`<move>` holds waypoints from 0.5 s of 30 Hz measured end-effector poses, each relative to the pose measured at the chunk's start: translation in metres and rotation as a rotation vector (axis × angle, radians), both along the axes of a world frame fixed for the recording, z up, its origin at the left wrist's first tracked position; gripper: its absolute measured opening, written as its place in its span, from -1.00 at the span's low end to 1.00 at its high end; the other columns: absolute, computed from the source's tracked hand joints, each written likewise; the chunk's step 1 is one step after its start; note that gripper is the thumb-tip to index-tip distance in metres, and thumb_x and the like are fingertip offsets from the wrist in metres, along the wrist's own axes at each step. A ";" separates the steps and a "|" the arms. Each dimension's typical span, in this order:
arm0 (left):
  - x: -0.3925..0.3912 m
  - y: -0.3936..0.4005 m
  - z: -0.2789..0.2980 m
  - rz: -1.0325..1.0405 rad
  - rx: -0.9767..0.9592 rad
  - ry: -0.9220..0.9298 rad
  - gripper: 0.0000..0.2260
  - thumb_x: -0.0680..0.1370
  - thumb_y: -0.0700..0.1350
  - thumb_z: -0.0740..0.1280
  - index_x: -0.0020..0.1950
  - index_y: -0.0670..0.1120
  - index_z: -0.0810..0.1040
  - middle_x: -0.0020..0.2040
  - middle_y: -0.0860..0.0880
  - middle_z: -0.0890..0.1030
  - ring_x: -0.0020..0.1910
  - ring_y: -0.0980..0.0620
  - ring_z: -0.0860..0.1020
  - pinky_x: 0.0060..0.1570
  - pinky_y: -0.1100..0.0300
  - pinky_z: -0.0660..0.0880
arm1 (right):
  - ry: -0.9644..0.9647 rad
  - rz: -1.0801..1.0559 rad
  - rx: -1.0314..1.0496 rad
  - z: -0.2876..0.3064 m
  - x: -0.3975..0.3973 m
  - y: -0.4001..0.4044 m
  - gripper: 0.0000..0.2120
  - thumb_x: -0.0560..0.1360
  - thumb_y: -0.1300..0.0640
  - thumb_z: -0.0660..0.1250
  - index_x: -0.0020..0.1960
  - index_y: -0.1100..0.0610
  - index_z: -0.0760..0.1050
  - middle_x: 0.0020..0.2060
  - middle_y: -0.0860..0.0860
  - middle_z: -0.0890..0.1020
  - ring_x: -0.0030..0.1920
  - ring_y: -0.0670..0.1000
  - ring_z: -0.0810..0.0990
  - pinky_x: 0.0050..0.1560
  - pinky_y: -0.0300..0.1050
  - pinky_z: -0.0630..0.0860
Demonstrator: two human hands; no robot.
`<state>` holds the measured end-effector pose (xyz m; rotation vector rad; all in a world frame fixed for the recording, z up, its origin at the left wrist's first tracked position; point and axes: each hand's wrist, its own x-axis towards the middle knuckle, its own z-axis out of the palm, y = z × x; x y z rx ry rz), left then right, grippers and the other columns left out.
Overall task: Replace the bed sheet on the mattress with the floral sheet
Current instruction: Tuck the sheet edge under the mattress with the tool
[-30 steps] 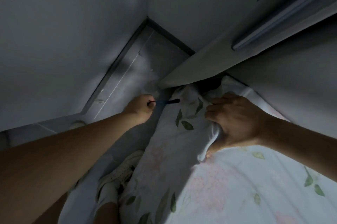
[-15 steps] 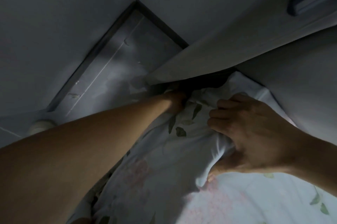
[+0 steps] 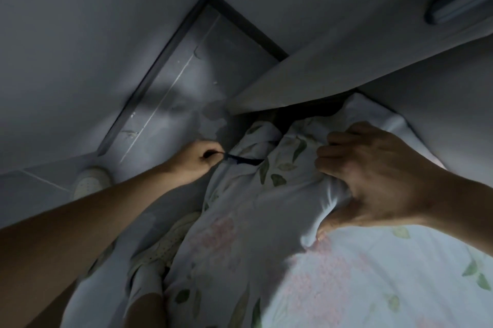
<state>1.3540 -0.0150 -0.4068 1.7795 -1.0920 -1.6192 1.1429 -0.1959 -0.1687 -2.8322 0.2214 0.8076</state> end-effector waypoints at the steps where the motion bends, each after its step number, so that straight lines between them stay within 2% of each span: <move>1: -0.009 0.000 -0.004 -0.032 -0.005 0.012 -0.86 0.66 -0.18 0.34 -0.02 -0.14 0.68 -0.20 0.00 0.65 -0.24 0.17 0.57 -0.17 0.22 0.45 | -0.003 -0.003 0.002 0.000 -0.001 0.000 -0.33 0.27 -0.66 0.28 -0.29 -0.02 0.41 -0.36 -0.11 0.46 -0.20 0.04 0.46 -0.10 0.02 0.34; 3: -0.032 -0.015 -0.013 -0.057 -0.036 0.044 -0.86 0.66 -0.14 0.35 0.06 -0.13 0.70 -0.14 0.01 0.67 -0.18 0.17 0.60 -0.11 0.22 0.51 | -0.008 -0.007 0.005 0.000 -0.001 0.000 -0.32 0.28 -0.67 0.26 -0.30 -0.01 0.40 -0.36 -0.11 0.44 -0.22 0.04 0.45 -0.11 0.01 0.34; 5: -0.059 -0.043 -0.023 -0.066 -0.069 0.058 -0.83 0.66 -0.09 0.36 0.15 -0.12 0.71 0.02 -0.05 0.71 -0.01 0.06 0.64 0.06 0.11 0.56 | -0.004 -0.007 0.008 -0.001 -0.003 -0.001 -0.31 0.29 -0.68 0.24 -0.29 -0.01 0.42 -0.36 -0.11 0.44 -0.23 0.04 0.45 -0.11 0.02 0.38; 6: -0.072 -0.058 -0.024 -0.089 -0.092 0.062 -0.79 0.66 -0.08 0.36 0.19 -0.12 0.72 0.12 -0.07 0.71 0.08 0.02 0.63 0.13 0.11 0.55 | 0.003 -0.006 0.009 -0.001 -0.003 -0.001 -0.30 0.29 -0.68 0.23 -0.29 -0.01 0.43 -0.35 -0.11 0.45 -0.23 0.05 0.45 -0.11 0.04 0.40; 8: -0.089 -0.079 -0.024 -0.145 -0.143 0.048 -0.75 0.66 -0.07 0.33 0.20 -0.17 0.71 0.21 -0.11 0.69 0.17 -0.03 0.62 0.13 0.16 0.48 | 0.010 -0.004 0.012 -0.002 -0.003 0.000 -0.29 0.30 -0.69 0.21 -0.28 -0.01 0.44 -0.34 -0.11 0.46 -0.22 0.07 0.46 -0.10 0.06 0.42; 9: -0.089 -0.083 -0.022 -0.157 -0.156 0.044 -0.76 0.66 -0.09 0.33 0.20 -0.17 0.71 0.21 -0.12 0.69 0.17 -0.05 0.62 0.10 0.19 0.45 | 0.013 -0.001 0.013 -0.002 -0.003 -0.001 -0.30 0.30 -0.69 0.21 -0.27 -0.01 0.44 -0.33 -0.10 0.47 -0.21 0.07 0.47 -0.10 0.06 0.42; 11: -0.073 -0.078 -0.019 -0.139 -0.183 0.058 -0.81 0.66 -0.13 0.37 0.19 -0.12 0.72 0.15 -0.06 0.71 0.10 0.06 0.62 0.05 0.24 0.45 | 0.019 0.007 0.009 -0.002 -0.002 -0.001 -0.31 0.30 -0.68 0.23 -0.26 -0.02 0.43 -0.32 -0.10 0.48 -0.19 0.07 0.48 -0.10 0.05 0.41; 14: -0.024 -0.037 -0.021 -0.041 -0.124 0.089 -0.87 0.64 -0.18 0.40 0.03 0.02 0.72 -0.11 0.27 0.68 -0.17 0.33 0.59 -0.11 0.37 0.45 | 0.013 0.010 0.006 0.000 -0.001 -0.001 -0.30 0.29 -0.69 0.23 -0.26 -0.01 0.44 -0.32 -0.10 0.49 -0.18 0.07 0.49 -0.09 0.05 0.41; 15: -0.005 -0.018 -0.023 -0.013 -0.103 0.079 -0.82 0.63 -0.20 0.40 0.00 0.09 0.69 -0.17 0.34 0.67 -0.16 0.36 0.60 -0.10 0.43 0.44 | 0.011 0.007 0.009 0.000 -0.001 0.000 -0.30 0.28 -0.69 0.24 -0.26 -0.01 0.44 -0.32 -0.10 0.49 -0.18 0.07 0.49 -0.09 0.04 0.41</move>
